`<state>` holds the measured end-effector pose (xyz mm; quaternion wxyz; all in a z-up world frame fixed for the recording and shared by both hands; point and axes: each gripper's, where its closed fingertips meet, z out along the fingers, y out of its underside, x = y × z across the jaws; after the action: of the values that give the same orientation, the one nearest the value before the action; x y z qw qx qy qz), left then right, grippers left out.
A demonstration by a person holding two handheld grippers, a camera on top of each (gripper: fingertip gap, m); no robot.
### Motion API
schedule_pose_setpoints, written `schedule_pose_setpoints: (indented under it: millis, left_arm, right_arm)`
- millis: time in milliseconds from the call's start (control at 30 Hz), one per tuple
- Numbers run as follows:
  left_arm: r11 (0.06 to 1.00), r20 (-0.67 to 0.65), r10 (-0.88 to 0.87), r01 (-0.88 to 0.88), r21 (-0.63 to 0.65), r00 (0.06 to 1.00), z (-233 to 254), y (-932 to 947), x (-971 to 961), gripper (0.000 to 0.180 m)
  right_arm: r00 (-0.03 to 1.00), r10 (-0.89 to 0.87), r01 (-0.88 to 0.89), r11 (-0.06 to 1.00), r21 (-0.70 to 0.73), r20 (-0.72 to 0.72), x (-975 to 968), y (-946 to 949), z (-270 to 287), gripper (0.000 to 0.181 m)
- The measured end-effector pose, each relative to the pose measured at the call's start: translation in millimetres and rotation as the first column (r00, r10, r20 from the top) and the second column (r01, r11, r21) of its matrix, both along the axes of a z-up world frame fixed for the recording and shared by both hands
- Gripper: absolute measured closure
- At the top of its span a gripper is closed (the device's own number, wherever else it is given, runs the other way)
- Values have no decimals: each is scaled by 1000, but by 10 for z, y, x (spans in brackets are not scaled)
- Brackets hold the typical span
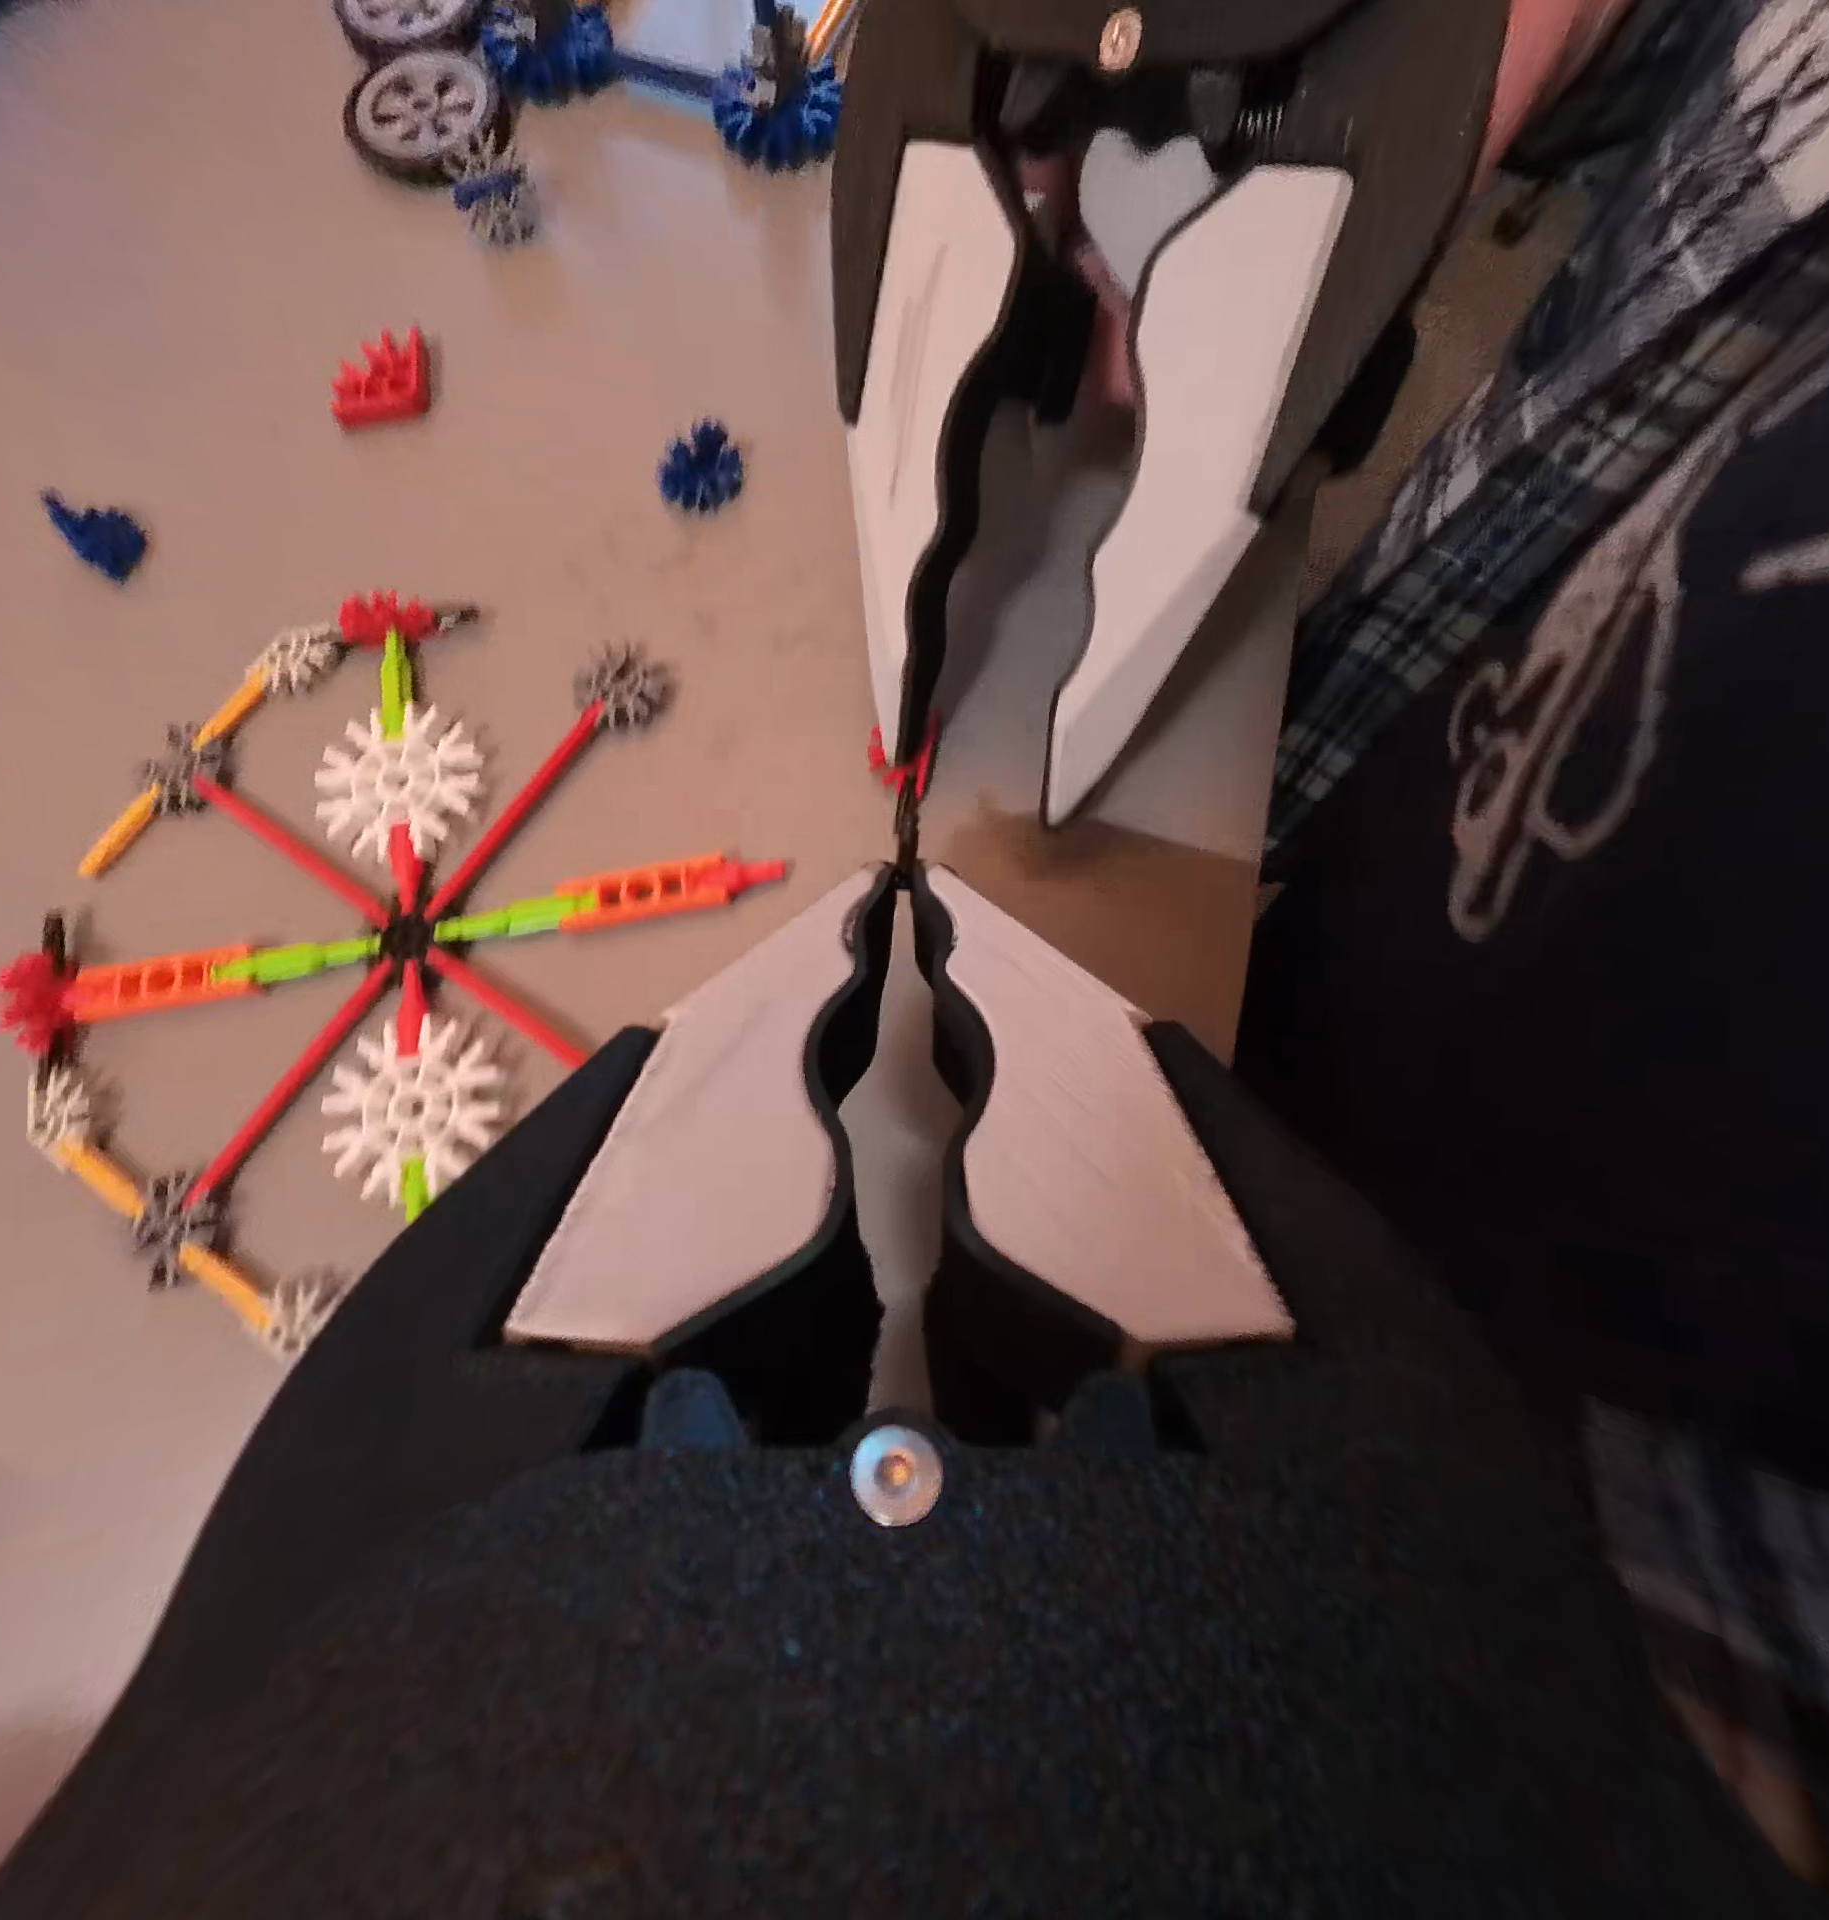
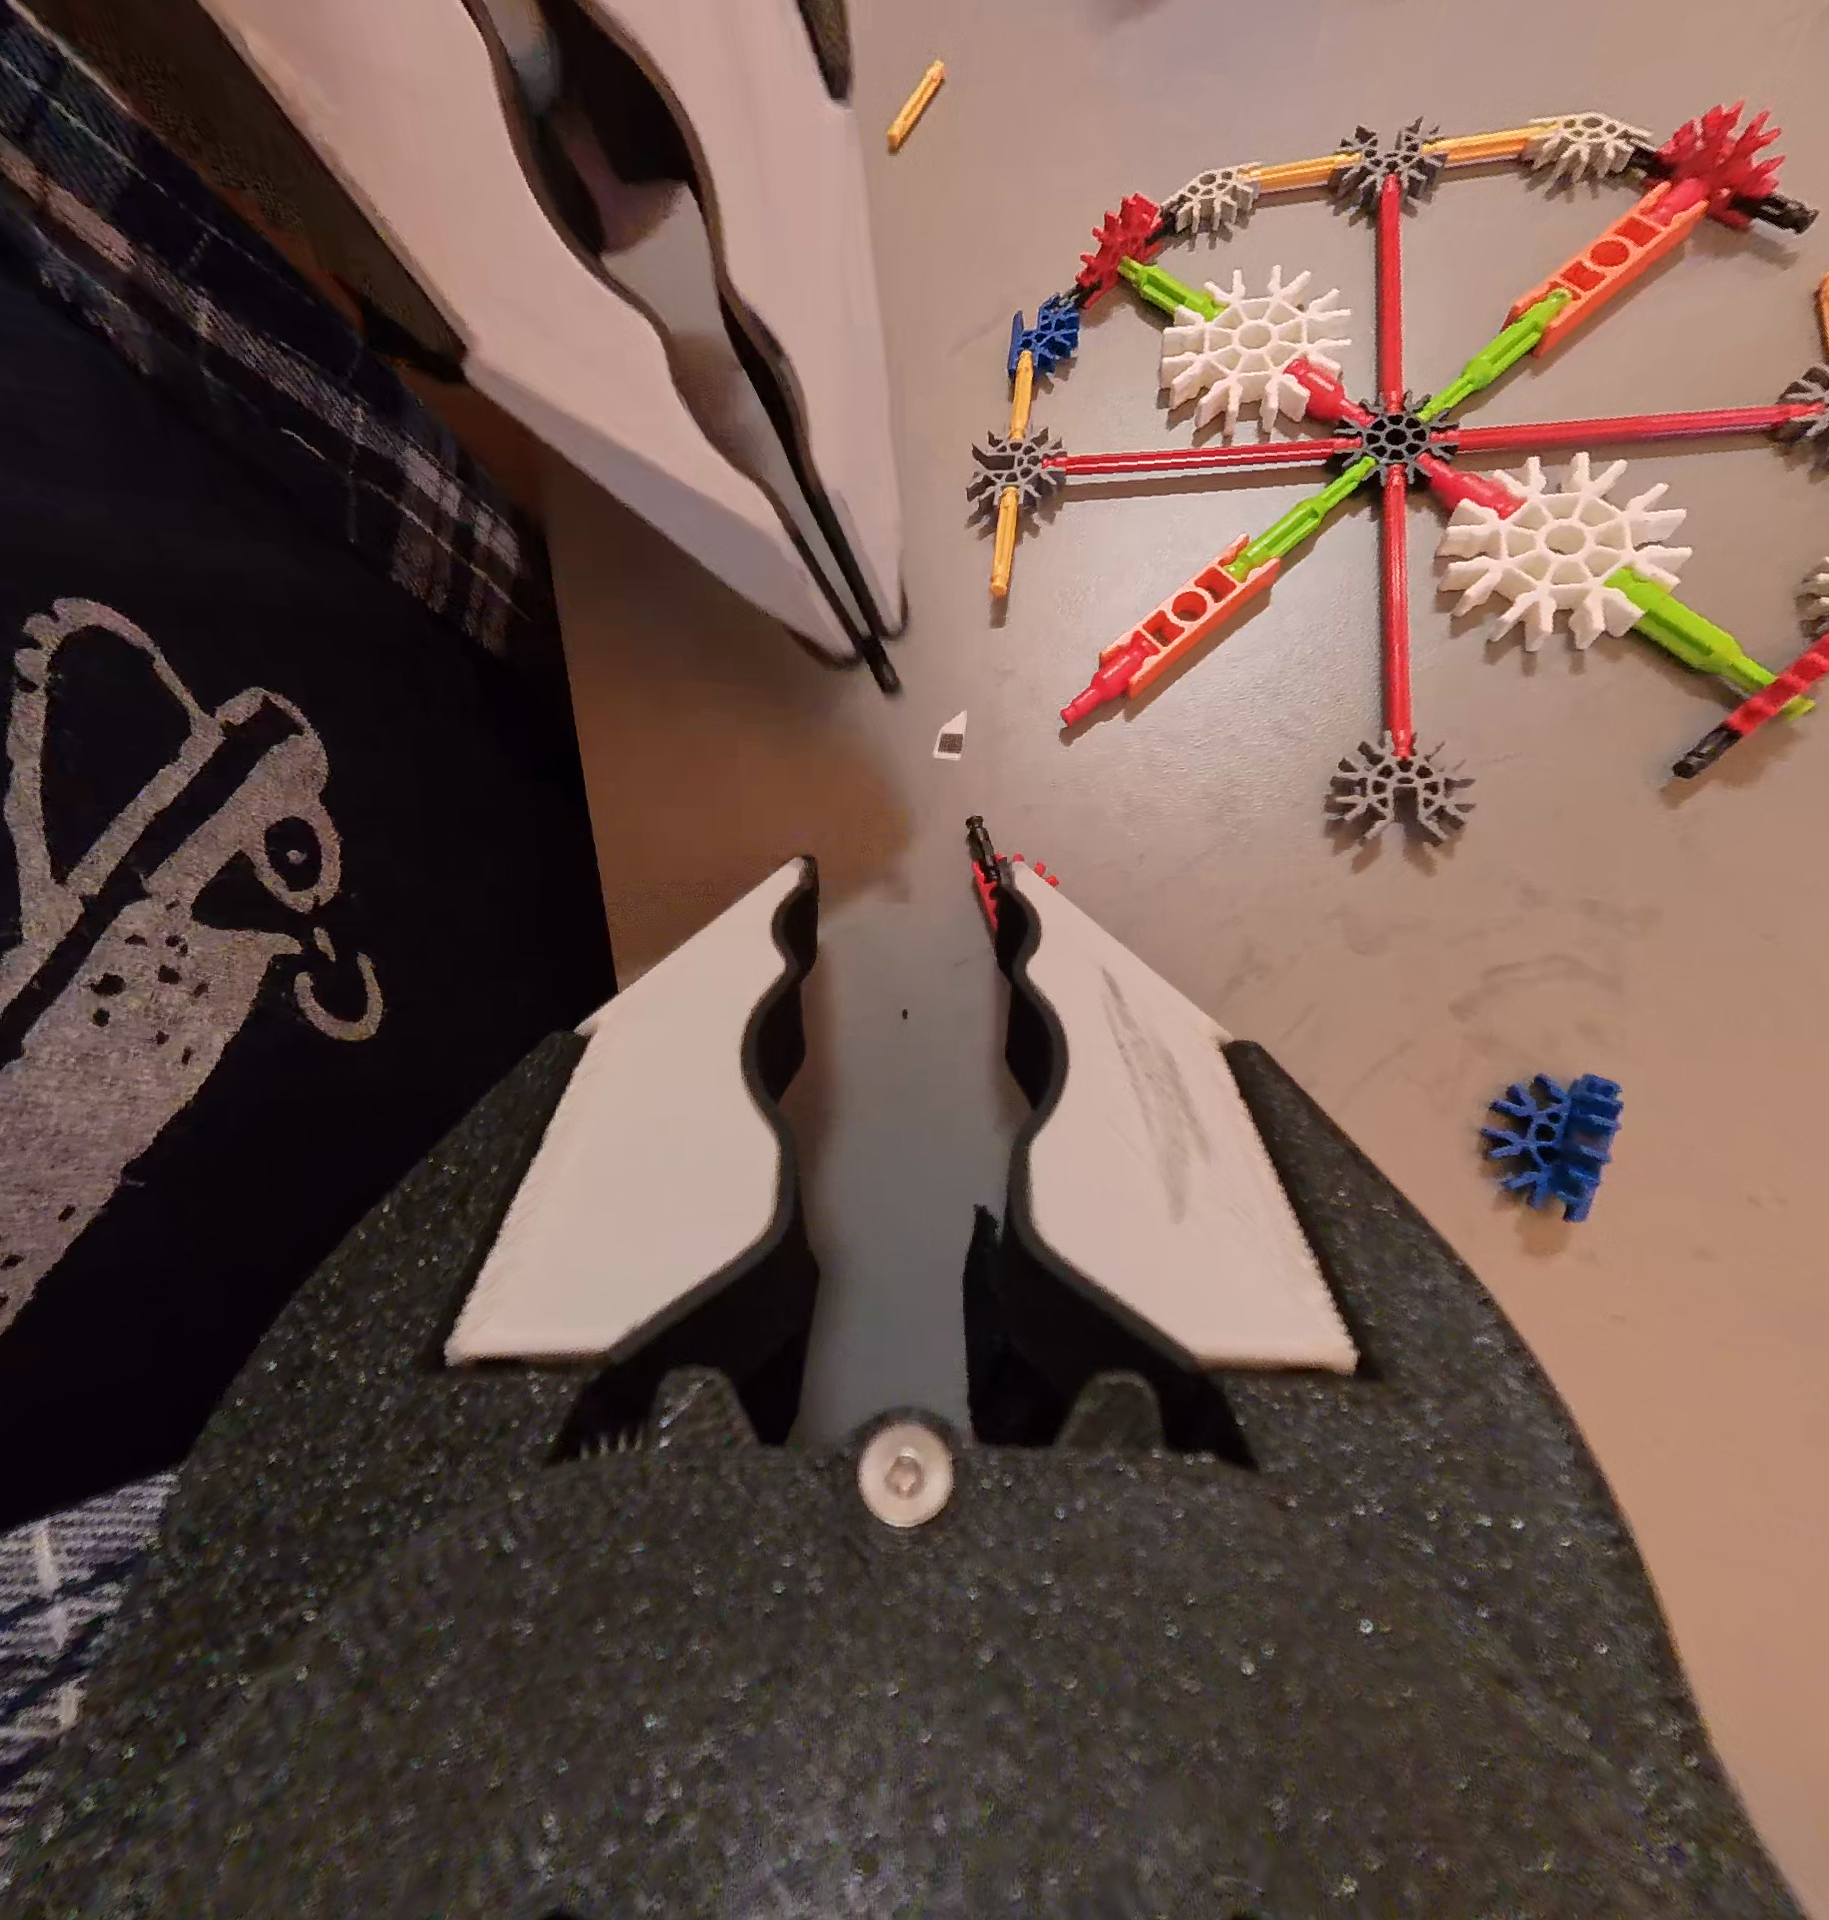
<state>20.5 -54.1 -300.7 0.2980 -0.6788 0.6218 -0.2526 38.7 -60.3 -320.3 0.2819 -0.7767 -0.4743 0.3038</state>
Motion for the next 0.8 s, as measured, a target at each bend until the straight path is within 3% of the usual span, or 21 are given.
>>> schedule_pose_setpoints:
  millis: [267, 633, 800]
  left_arm:
    - [1000, -65, -11, 11, 9, 998, -246, -2, 270, 180]
    - [1000, -61, 22, -23, -13, 998, -254, 26, 266, 180]
    - [999, -66, 33, -34, -7, 997, -256, 39, 254, 180]
  right_arm:
    - [1000, -2, 2, 1000, -2, 0, 7, -5, -6, 147]
    - [997, -39, 36, 999, -42, -74, 51, 49, 92, 145]
    - [997, -69, 68, 998, -12, -40, 145, 81, 62, 147]
